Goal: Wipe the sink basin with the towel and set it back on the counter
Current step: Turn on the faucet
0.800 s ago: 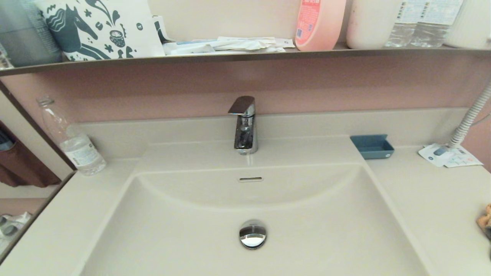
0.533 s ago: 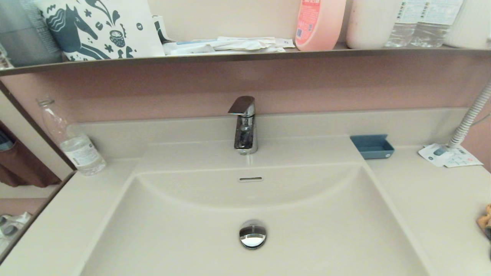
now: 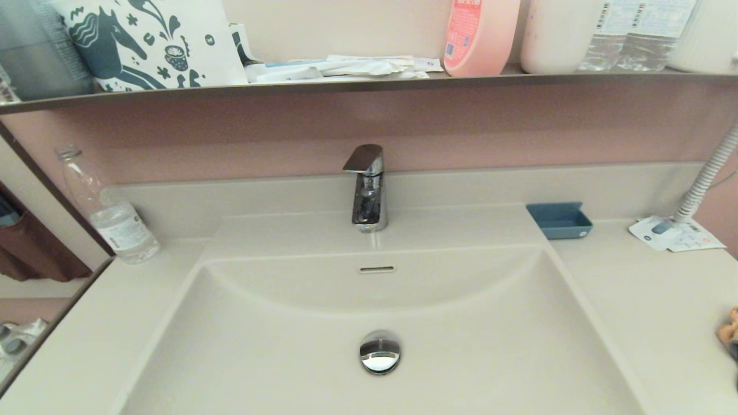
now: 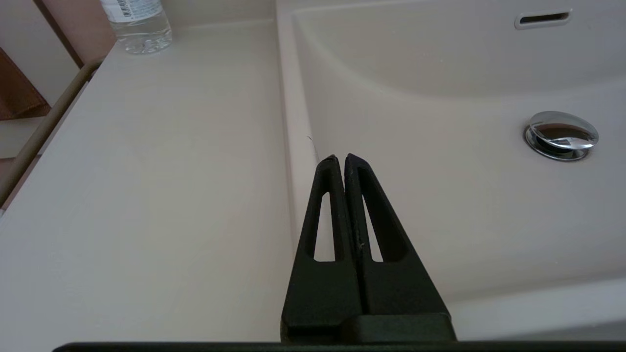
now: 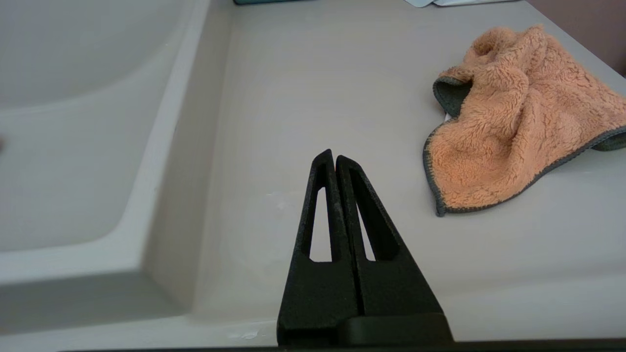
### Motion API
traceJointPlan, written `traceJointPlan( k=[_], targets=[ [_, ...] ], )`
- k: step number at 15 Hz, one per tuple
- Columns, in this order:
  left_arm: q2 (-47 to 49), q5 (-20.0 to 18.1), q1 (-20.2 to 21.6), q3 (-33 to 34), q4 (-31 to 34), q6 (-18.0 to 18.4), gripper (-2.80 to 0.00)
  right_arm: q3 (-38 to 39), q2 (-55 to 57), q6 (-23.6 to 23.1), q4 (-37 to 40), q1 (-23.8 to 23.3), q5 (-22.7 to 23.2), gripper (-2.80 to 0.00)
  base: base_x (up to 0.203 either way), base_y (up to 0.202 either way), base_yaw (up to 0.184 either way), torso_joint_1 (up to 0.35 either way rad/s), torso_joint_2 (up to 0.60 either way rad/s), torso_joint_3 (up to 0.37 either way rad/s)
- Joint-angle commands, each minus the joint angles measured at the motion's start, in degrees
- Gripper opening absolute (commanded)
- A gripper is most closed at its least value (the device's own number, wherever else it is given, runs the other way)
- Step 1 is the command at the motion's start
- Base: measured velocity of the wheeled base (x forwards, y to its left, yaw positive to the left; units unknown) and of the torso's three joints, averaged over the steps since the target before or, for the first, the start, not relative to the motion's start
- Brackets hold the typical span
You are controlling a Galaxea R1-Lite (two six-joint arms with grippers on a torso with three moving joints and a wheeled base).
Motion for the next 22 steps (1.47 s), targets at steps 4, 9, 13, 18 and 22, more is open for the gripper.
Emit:
traceJointPlan(
  k=[4,9,13,18,22],
  targets=[
    [0.1,0.0,0.0,-0.4,-0.3,0.4,-2.8,0.0,0.0,0.0,0.0,0.0,0.0,-2.8,0.0,0.0,0.0,0.0,0.0,0.0],
    [7.4,-2.0,0.0,-15.3,2.9,0.4,-2.8,0.0,0.0,0.0,0.0,0.0,0.0,-2.8,0.0,0.0,0.0,0.0,0.0,0.0],
    [19.8,-8.2,0.5,-23.3,3.3,-0.8,-2.8,0.0,0.0,0.0,0.0,0.0,0.0,-2.8,0.0,0.0,0.0,0.0,0.0,0.0],
    [44.6,-12.5,-1.0,-27.7,-12.1,-5.5,-2.8,0.0,0.0,0.0,0.0,0.0,0.0,-2.8,0.0,0.0,0.0,0.0,0.0,0.0],
    [58.2,-5.1,-19.0,-31.0,-23.4,-6.5,-2.8,0.0,0.0,0.0,0.0,0.0,0.0,-2.8,0.0,0.0,0.0,0.0,0.0,0.0]
  ],
)
